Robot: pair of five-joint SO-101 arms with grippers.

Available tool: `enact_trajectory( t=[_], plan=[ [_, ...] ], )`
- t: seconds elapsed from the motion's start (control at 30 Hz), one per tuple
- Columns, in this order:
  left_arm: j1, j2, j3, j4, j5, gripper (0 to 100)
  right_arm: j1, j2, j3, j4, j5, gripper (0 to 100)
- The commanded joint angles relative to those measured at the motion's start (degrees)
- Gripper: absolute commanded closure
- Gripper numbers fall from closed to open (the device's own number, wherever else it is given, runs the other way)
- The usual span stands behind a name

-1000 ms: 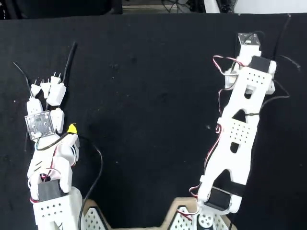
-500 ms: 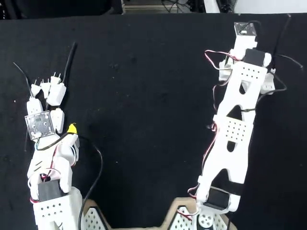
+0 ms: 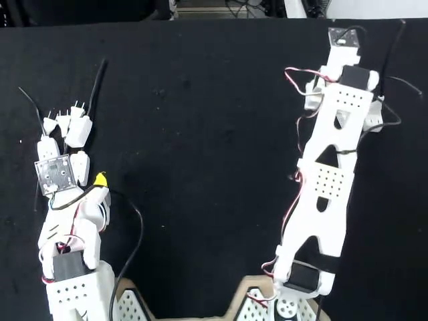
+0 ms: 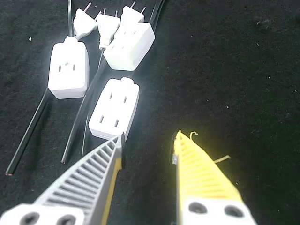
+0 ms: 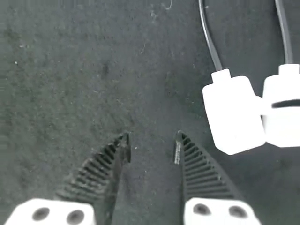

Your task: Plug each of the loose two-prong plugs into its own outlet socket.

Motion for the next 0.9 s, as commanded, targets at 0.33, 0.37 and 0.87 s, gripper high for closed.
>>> enact_trajectory(
  t=[0.33,0.37,0.87],
  plan=[
    [-0.1,-0.3,1.2,0.0,0.4,82,-12.3,-32.3,33.7,1.8,-2.5,85.0],
    [-0.2,-0.3,1.2,0.0,0.4,82,-13.5,-33.0,35.6,1.8,-2.5,85.0],
    [-0.4,-0.2,1.2,0.1,0.4,82,-27.4,-34.2,54.7,1.0,-5.0,85.0]
  ],
)
